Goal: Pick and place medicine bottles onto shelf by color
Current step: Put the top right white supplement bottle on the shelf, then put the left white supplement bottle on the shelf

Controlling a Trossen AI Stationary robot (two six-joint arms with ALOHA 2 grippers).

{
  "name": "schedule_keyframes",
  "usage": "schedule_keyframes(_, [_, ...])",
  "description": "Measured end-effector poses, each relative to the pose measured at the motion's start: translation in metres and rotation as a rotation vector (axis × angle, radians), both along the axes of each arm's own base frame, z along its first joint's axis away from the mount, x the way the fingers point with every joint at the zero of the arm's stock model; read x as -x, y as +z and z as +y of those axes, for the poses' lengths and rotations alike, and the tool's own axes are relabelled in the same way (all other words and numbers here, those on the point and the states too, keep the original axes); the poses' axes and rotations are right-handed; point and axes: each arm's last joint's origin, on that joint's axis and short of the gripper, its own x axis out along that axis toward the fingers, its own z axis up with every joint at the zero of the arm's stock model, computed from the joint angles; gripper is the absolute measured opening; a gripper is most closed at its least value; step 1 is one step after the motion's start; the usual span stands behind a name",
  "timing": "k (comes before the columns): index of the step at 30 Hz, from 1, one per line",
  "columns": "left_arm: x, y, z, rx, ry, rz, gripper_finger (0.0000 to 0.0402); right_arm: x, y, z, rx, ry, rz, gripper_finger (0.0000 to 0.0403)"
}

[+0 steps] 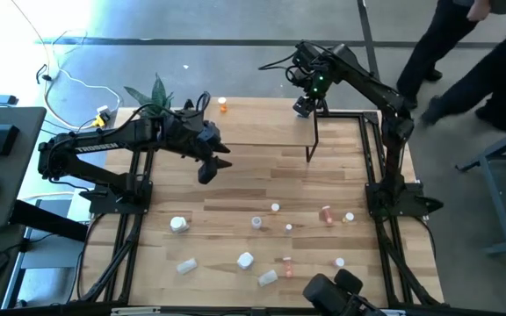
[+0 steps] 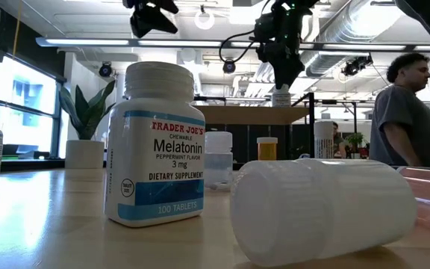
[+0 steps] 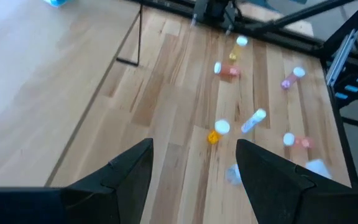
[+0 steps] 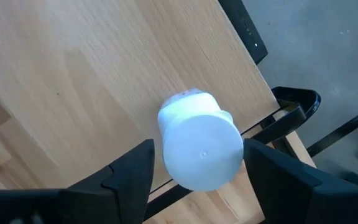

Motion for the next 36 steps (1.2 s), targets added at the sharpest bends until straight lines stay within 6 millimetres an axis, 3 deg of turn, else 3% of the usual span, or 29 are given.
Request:
schedule_keyframes(6, [0.008, -0.009, -0.003, 0.038, 0.0, 0.122, 0.0218, 0.0, 0.015, 0.0, 0.033, -0.034, -0.05, 0.0238])
schedule_keyframes(16, [0.026, -0.025, -0.019, 0.135, 0.012, 0.391, 0.0218, 0.006, 0.057, 0.006, 0.14, -0.054, -0.182, 0.0238])
schedule_keyframes(22, [0.028, -0.029, -0.046, 0.129, 0.031, 0.486, 0.0218, 0.011, 0.067, 0.01, 0.173, -0.057, -0.211, 0.0238])
schedule_keyframes(29, [0.028, -0.029, -0.086, 0.103, 0.023, 0.494, 0.0218, 0.015, 0.068, 0.014, 0.153, -0.041, -0.179, 0.0238])
schedule_keyframes(36, [0.04, -0.031, -0.125, 0.003, 0.034, 0.511, 0.0218, 0.018, 0.067, 0.016, 0.131, -0.028, -0.158, 0.0238])
